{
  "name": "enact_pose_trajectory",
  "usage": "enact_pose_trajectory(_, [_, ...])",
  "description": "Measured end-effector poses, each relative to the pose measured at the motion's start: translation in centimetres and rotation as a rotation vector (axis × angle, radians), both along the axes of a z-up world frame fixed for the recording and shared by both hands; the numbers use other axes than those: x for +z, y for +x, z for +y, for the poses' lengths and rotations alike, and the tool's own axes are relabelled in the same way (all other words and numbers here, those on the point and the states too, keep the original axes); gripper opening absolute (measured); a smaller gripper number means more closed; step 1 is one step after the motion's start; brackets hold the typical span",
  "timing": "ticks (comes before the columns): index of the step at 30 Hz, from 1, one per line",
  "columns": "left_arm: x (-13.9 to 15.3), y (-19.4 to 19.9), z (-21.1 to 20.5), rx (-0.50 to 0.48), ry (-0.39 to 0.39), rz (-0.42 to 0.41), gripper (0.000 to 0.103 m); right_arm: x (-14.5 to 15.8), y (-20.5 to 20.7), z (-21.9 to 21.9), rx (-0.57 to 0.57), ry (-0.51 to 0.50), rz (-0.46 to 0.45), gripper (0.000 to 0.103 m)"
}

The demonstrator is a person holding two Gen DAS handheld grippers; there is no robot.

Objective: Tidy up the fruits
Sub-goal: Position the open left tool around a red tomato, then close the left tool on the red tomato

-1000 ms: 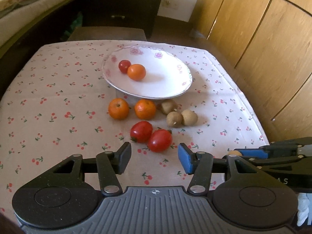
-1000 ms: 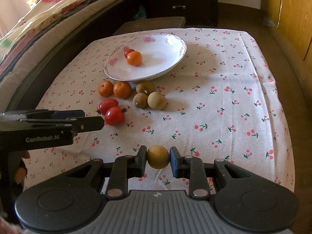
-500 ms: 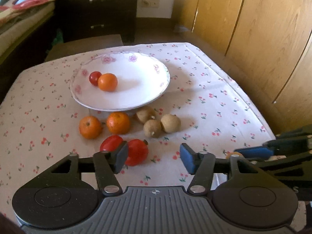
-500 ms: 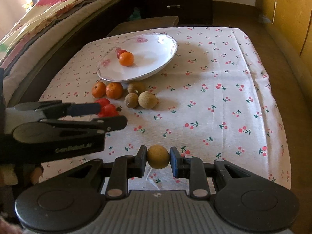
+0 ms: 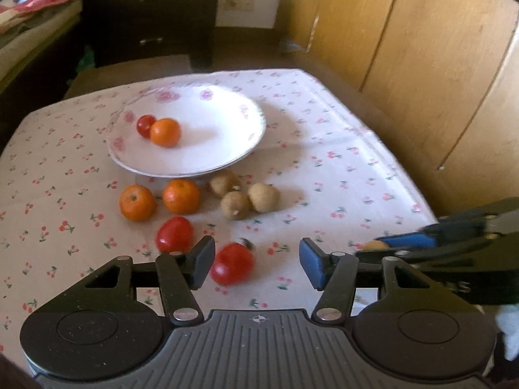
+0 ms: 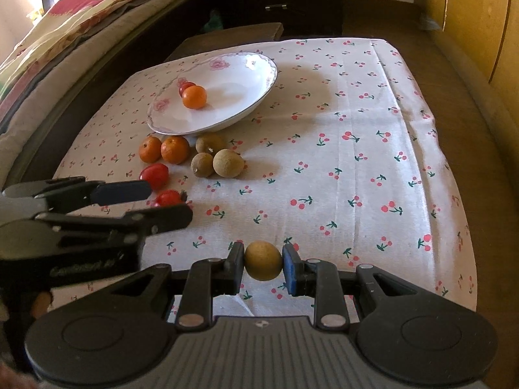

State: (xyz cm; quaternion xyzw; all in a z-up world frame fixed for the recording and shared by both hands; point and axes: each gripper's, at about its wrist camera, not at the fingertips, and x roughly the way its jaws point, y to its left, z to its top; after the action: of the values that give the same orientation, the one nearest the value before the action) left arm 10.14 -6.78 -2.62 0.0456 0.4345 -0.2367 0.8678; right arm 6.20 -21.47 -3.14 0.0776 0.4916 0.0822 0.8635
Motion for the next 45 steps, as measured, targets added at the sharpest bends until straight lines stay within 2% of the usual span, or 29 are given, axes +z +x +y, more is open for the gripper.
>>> enact_pose_trajectory(5, [-1.3,-0.1,-0.8,-0.030,0.080,0.009,0.063,-0.1,0.1,-0.1,0.003,-0.004,0.006,0.027])
enact_pose_trajectory(10, [-1.7,-0.9,-1.3,-0.063,0.125,-0.002,0.060,-0.4,0.1,0.0,0.006,-0.015,0.015,0.027])
enact_pose_trajectory(17, [-2.0,-0.7,-1.7,-0.065,0.123,0.011,0.053,-1.3,0.2,-0.3,0.002,-0.022,0.037,0.027])
enact_pose_trajectory(22, [-2.4,-0.8,-2.4,-0.076,0.142,0.007,0.053,-1.7,0.3,-0.2,0.016,-0.036,0.027,0.027])
enact_pose_trajectory(30, [-2.4,-1.1,-1.7,-0.071,0.149,0.001,0.063,-1.7,-0.1,-0.1,0.039,-0.049,0.007,0.028])
enact_pose_trajectory(38, [-2.7,-0.9,-1.5,-0.058,0.155,0.005,0.079,-1.6,-0.9,-0.9,0.033,-0.038,-0.002,0.030])
enact_pose_trajectory(45, [-2.7,-0.8,-1.4,-0.056,0.152,0.006,0.080,-1.5,-1.6,-1.3,0.033,-0.052,-0.011,0.033])
